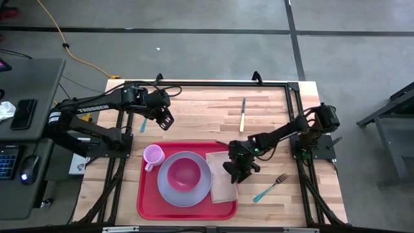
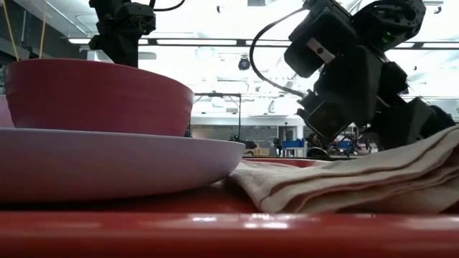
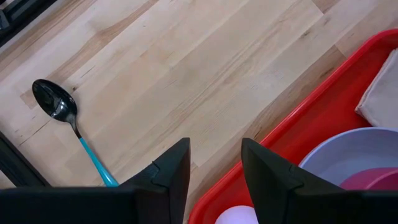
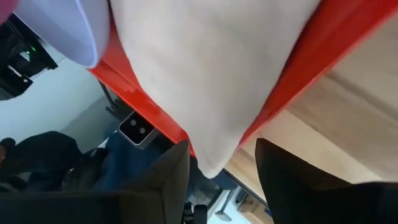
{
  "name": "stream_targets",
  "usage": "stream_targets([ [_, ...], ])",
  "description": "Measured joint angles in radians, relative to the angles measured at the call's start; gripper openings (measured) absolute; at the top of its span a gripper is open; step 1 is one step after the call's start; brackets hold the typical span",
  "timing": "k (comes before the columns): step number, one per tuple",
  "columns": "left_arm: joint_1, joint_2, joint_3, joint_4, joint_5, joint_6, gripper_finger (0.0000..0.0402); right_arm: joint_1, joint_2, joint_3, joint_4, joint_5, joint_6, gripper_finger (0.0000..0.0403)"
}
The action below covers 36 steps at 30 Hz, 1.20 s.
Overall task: Set up tray
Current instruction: Put the peach napkin to the right of the purple plate on the orange serving tray
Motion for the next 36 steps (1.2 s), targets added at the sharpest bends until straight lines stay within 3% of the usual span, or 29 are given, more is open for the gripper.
stream_targets([
  [14, 0.000, 0.000, 0.000, 0.001, 0.000, 0.000, 0.0175, 0.066, -0.002, 0.000, 0.048, 0.026, 0.154, 0.0154],
  [29, 0.000, 0.000, 0.000, 0.001, 0.000, 0.006, 0.0175, 0.168, -0.002, 0.000, 0.007, 0.245, 0.269, 0.0145],
  [36, 0.000, 0.000, 0.000, 0.001, 0.000, 0.008, 0.0175, 0.177, -0.002, 0.000, -0.003, 0.268, 0.284, 0.0145],
])
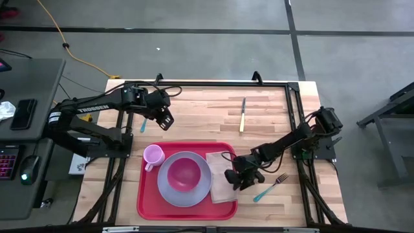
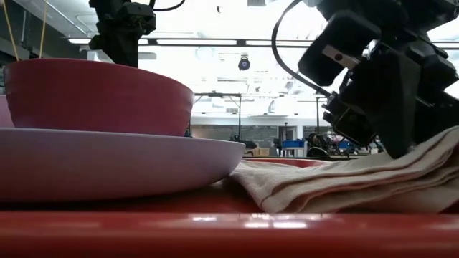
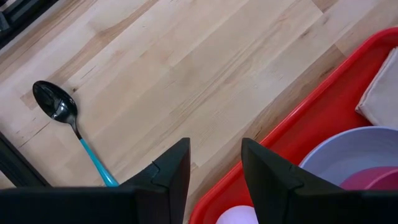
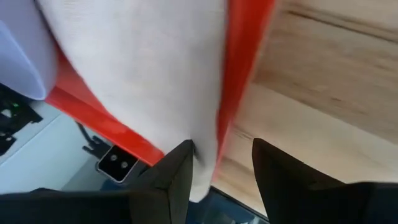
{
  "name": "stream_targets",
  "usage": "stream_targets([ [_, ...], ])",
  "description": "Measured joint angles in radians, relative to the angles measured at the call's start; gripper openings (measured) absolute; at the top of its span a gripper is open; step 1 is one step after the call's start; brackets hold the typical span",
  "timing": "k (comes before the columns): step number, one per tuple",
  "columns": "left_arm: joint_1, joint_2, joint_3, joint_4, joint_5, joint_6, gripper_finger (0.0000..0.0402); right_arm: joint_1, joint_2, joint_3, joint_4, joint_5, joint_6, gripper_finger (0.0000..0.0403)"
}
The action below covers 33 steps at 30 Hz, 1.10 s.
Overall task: Set up tray
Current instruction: Put the peach napkin to the right of the purple plate on the orange serving tray
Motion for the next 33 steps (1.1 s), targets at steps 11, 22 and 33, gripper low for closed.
stream_targets([
  [11, 0.000, 0.000, 0.000, 0.001, 0.000, 0.000, 0.0175, 0.000, 0.000, 0.000, 0.049, 0.001, 0.028, 0.0144],
  [22, 0.000, 0.000, 0.000, 0.028, 0.000, 0.000, 0.0175, 0.000, 0.000, 0.000, 0.098, -0.004, 0.049, 0.0097],
  [33, 0.000, 0.000, 0.000, 0.029, 0.000, 0.000, 0.0175, -0.001, 0.000, 0.000, 0.111, 0.026, 0.039, 0.0017],
])
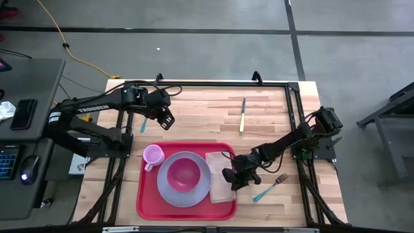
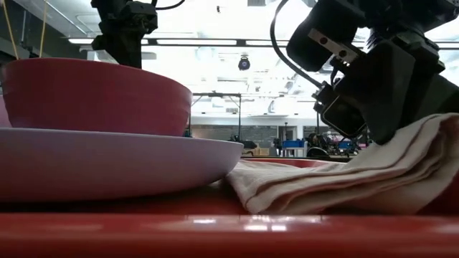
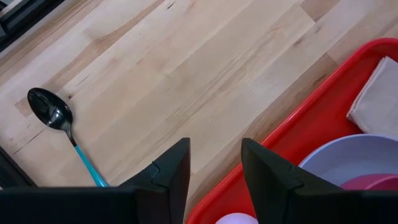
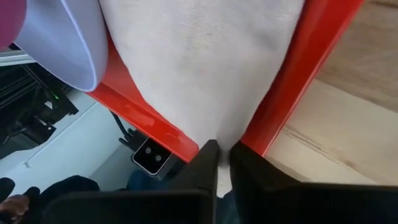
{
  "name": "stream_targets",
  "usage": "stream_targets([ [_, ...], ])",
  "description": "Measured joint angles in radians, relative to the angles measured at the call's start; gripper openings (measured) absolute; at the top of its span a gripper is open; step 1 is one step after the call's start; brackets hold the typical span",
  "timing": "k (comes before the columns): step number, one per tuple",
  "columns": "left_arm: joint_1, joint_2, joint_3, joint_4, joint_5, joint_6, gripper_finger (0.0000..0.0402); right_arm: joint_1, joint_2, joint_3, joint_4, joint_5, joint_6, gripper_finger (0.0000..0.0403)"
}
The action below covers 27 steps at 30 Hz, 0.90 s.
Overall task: Set up tray
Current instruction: Put the peach napkin to the right of the purple plate on the orange serving tray
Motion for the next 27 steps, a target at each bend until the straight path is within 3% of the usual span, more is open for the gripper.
stream_targets([
  [10, 0.000, 0.000, 0.000, -0.001, 0.000, 0.000, 0.0175, -0.012, 0.000, 0.000, 0.016, 0.019, -0.012, 0.0001],
  [27, 0.000, 0.000, 0.000, -0.002, -0.001, 0.019, 0.0175, -0.092, 0.000, 0.000, 0.287, 0.038, 0.077, 0.0000],
])
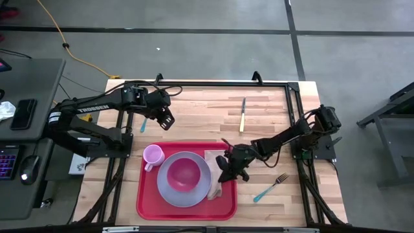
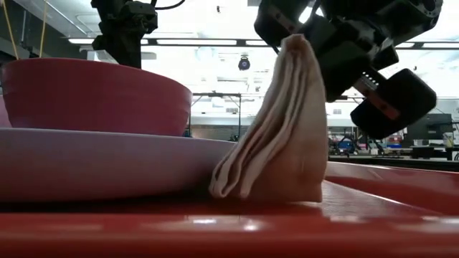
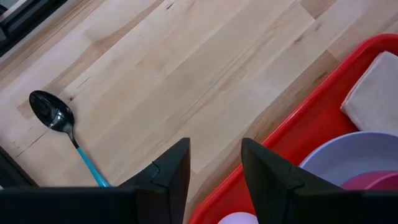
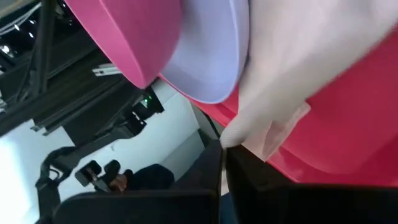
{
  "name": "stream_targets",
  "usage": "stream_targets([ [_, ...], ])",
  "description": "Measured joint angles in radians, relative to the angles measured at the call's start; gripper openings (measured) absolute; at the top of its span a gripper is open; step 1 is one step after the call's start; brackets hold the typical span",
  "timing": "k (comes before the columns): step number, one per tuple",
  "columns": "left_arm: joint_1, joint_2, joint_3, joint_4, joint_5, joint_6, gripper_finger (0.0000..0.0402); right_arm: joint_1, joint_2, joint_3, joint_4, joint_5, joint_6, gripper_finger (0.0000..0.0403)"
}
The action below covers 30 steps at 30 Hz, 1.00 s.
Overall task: Set up tray
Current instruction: Put the peach napkin to the right of the purple plate on the orange serving tray
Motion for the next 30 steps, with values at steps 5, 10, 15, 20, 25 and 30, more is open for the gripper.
stream_targets([
  [5, 0.000, 0.000, 0.000, 0.000, -0.001, 0.000, 0.0175, -0.007, 0.000, 0.000, 0.028, 0.031, 0.015, 0.0000],
  [10, 0.000, 0.000, 0.000, 0.000, -0.001, 0.000, 0.0175, -0.019, 0.000, 0.000, 0.035, 0.037, 0.015, 0.0000],
  [15, 0.000, 0.000, 0.000, 0.000, -0.001, 0.000, 0.0175, -0.035, 0.000, 0.000, 0.036, 0.034, 0.005, 0.0000],
  [20, 0.000, 0.000, 0.000, 0.000, -0.001, 0.000, 0.0175, -0.039, 0.000, 0.000, 0.046, 0.036, -0.006, 0.0000],
  [25, 0.000, 0.000, 0.000, -0.002, 0.000, 0.000, 0.0175, 0.001, 0.000, 0.000, -0.031, -0.035, -0.003, 0.0000],
  [30, 0.000, 0.000, 0.000, -0.002, 0.000, 0.005, 0.0175, 0.012, 0.000, 0.000, -0.093, -0.042, -0.022, 0.0000],
])
